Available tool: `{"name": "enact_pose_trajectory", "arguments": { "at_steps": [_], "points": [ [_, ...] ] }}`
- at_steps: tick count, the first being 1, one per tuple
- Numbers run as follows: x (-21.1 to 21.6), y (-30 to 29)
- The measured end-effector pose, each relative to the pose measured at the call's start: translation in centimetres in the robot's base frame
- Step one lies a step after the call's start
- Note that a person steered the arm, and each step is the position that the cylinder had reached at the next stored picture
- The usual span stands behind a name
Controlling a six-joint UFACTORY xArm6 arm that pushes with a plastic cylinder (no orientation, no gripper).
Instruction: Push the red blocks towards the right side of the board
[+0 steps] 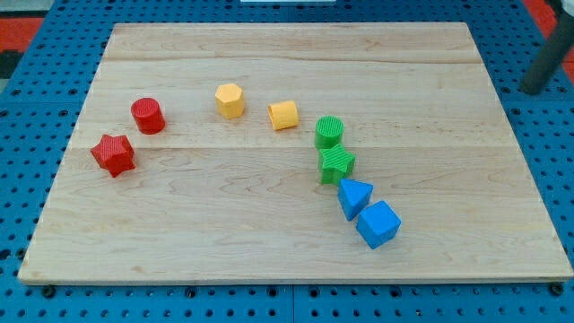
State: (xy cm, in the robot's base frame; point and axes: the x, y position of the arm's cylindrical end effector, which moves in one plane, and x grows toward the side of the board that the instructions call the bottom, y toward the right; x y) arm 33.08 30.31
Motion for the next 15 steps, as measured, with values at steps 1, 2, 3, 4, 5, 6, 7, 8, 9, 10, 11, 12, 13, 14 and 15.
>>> {"name": "enact_pose_trajectory", "arguments": {
  "at_steps": [1, 2, 3, 4, 5, 6, 7, 8, 9, 10, 11, 12, 13, 14, 15],
  "points": [
    [-2.3, -14.9],
    [-4.0, -28.8],
    [-2.5, -42.2],
    [2.4, -46.9],
    [3.3, -46.9],
    [5.0, -49.5],
    [3.5, -50.7],
    [7.1, -50.7],
    [7.8, -53.4],
    [11.6, -54.3],
    [15.1, -53.9],
    [16.7, -57.4],
    [17.7, -48.3],
    [16.7, -49.4],
    [16.8, -52.3]
  ]
}}
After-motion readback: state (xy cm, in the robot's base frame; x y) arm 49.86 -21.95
